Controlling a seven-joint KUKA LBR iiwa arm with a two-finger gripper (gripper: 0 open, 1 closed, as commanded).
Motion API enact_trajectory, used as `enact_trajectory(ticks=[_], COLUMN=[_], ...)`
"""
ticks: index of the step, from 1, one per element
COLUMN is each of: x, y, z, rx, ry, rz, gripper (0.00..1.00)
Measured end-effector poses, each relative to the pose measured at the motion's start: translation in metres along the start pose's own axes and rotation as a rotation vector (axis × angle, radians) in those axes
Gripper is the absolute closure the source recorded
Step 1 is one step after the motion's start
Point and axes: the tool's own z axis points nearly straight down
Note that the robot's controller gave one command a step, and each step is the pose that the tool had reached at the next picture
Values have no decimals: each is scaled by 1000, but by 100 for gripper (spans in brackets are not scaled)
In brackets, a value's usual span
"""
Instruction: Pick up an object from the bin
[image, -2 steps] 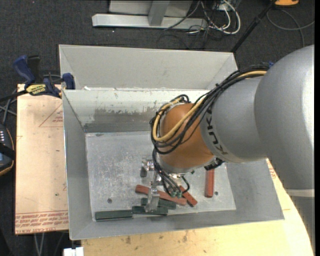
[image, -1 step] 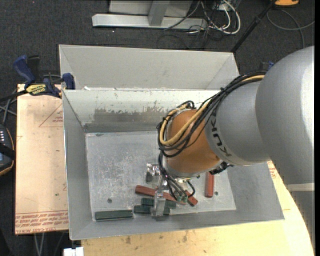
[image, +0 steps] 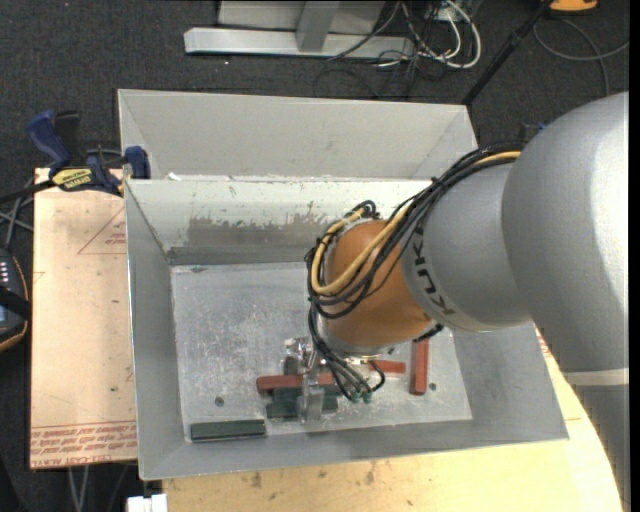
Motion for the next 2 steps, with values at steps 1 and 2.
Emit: enact_trajectory(ticks=[1, 2], x=[0, -60], y=[1, 31], z=[0, -166], rx=[-1, -2], ry=[0, 3], rz=[-2, -31], gripper=[100, 100])
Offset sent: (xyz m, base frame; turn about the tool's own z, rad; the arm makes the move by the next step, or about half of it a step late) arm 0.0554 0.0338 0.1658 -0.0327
